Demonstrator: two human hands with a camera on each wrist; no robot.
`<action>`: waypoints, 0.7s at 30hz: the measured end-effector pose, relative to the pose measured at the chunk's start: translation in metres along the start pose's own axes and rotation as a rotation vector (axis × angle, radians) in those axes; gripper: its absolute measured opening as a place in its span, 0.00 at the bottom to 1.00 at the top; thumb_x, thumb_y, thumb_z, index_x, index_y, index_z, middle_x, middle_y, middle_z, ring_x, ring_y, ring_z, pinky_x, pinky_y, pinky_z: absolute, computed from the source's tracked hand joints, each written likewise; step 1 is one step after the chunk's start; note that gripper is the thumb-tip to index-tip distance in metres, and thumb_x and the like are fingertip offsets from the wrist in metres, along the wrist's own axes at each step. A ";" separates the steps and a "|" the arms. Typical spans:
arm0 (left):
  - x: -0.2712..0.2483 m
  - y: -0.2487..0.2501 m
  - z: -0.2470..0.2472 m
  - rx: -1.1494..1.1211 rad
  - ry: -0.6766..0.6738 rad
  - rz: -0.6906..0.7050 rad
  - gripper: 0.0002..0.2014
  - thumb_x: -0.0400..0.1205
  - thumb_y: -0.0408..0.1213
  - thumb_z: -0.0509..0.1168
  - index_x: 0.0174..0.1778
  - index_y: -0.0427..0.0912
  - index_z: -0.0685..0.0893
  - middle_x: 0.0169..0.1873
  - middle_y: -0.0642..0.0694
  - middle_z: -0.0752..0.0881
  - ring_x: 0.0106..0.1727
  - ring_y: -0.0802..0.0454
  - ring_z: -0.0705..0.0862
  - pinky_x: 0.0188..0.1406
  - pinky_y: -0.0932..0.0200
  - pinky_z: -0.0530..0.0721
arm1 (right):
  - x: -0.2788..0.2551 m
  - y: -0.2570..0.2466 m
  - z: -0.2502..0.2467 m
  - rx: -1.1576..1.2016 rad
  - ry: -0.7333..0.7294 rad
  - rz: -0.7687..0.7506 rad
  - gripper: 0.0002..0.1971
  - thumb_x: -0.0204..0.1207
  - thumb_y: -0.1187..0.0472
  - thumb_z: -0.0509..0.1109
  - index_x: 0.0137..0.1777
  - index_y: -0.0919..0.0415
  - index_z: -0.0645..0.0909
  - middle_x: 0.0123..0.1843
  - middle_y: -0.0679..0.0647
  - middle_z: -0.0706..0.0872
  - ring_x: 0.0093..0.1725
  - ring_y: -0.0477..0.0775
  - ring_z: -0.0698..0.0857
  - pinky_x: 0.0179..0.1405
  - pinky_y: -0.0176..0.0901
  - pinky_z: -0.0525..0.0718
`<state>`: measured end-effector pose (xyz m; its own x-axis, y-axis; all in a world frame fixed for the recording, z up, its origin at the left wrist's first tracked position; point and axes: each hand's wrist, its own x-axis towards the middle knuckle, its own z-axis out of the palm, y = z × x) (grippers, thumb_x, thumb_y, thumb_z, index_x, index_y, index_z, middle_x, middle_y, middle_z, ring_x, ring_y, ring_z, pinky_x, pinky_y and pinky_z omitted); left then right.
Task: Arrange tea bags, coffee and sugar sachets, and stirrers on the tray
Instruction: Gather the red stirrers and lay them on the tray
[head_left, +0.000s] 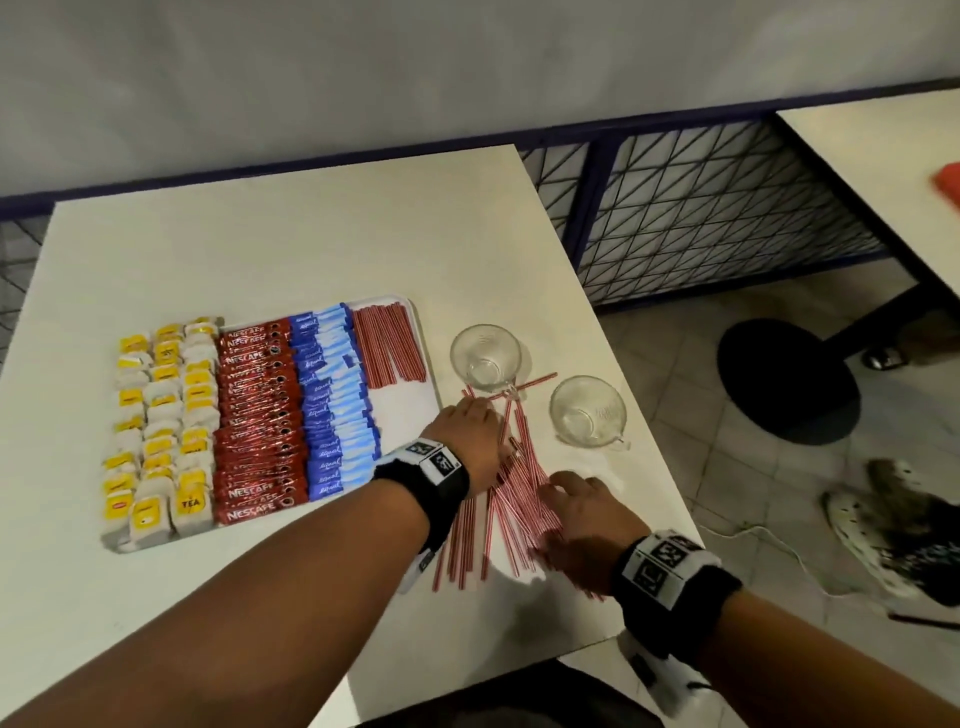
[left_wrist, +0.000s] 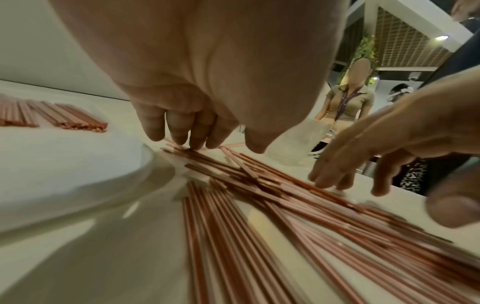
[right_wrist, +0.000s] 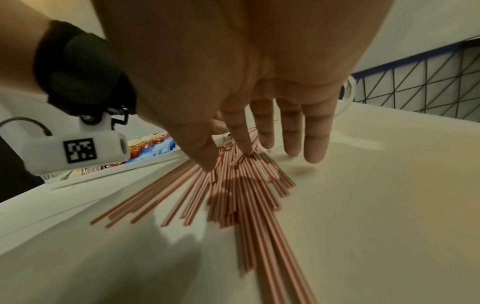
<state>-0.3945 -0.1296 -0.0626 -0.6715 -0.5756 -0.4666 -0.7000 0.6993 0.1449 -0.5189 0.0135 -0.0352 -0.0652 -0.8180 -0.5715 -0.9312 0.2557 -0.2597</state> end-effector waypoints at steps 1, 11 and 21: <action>-0.003 0.002 0.001 0.018 0.000 0.004 0.29 0.88 0.50 0.49 0.81 0.35 0.60 0.82 0.36 0.59 0.83 0.40 0.56 0.82 0.47 0.56 | 0.001 0.001 0.001 0.001 0.004 -0.012 0.26 0.79 0.48 0.64 0.76 0.51 0.67 0.77 0.51 0.67 0.72 0.58 0.68 0.72 0.52 0.72; -0.072 0.015 0.019 -0.197 0.113 -0.131 0.18 0.82 0.41 0.56 0.66 0.38 0.77 0.61 0.38 0.79 0.64 0.36 0.77 0.62 0.48 0.76 | 0.011 0.005 0.004 0.067 0.007 -0.056 0.25 0.76 0.51 0.65 0.72 0.60 0.70 0.66 0.60 0.73 0.65 0.63 0.76 0.65 0.49 0.76; -0.084 0.061 0.055 -0.618 0.102 -0.625 0.30 0.80 0.64 0.57 0.64 0.41 0.75 0.60 0.38 0.77 0.62 0.38 0.80 0.60 0.49 0.79 | 0.024 -0.002 0.014 0.182 0.007 -0.007 0.17 0.78 0.53 0.62 0.60 0.64 0.76 0.60 0.65 0.78 0.61 0.66 0.78 0.56 0.48 0.75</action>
<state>-0.3674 -0.0146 -0.0625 -0.1196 -0.8315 -0.5425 -0.9325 -0.0934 0.3488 -0.5137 0.0004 -0.0591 -0.0622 -0.8233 -0.5641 -0.8517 0.3385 -0.4001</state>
